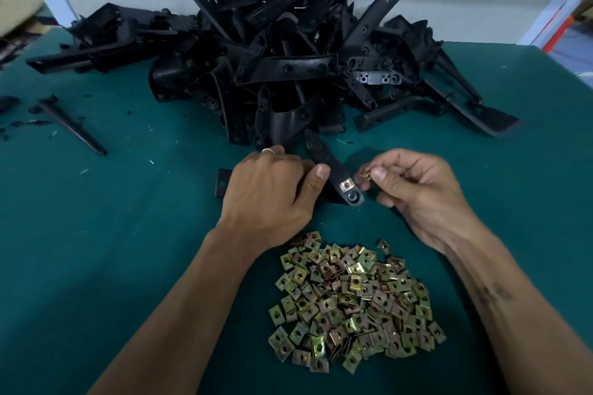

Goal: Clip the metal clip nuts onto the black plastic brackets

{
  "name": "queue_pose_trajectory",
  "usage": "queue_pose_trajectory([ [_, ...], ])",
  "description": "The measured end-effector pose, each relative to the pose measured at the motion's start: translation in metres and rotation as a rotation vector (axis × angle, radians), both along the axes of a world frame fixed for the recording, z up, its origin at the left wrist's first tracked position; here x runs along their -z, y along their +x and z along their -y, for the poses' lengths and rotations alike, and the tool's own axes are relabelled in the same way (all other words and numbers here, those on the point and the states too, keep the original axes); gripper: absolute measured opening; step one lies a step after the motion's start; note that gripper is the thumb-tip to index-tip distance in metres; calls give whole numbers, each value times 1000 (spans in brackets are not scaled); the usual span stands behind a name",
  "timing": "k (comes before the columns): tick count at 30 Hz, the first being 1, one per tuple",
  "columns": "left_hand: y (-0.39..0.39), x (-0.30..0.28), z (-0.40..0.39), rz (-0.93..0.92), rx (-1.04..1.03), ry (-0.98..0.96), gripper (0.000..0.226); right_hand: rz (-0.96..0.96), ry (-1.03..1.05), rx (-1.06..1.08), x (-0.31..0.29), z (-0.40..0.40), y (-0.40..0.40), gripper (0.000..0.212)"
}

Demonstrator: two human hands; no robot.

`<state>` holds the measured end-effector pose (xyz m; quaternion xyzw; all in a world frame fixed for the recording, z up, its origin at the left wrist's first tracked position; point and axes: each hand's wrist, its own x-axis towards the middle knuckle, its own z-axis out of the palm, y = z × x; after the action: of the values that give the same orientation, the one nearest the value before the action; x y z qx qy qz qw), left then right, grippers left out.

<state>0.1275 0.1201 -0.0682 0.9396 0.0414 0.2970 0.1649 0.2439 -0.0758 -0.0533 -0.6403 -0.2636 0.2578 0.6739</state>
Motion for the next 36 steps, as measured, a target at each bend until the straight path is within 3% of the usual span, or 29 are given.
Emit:
queue_pose_trajectory([
  [3, 1, 0, -1, 27, 36, -1, 46, -136, 178, 34, 1, -16, -13, 6],
  [7, 2, 1, -1, 39, 65, -3, 46, -155, 268, 190, -3, -35, -29, 6],
  [18, 1, 2, -1, 29, 63, 42, 54, -31, 249, 279, -4, -44, -37, 28],
  [27, 2, 2, -1, 26, 51, 13, 57, 10, 260, 253, -6, -45, -36, 24],
  [36, 2, 2, -2, 4, 52, 30, 61, -26, 296, 310, -4, -50, -43, 35],
])
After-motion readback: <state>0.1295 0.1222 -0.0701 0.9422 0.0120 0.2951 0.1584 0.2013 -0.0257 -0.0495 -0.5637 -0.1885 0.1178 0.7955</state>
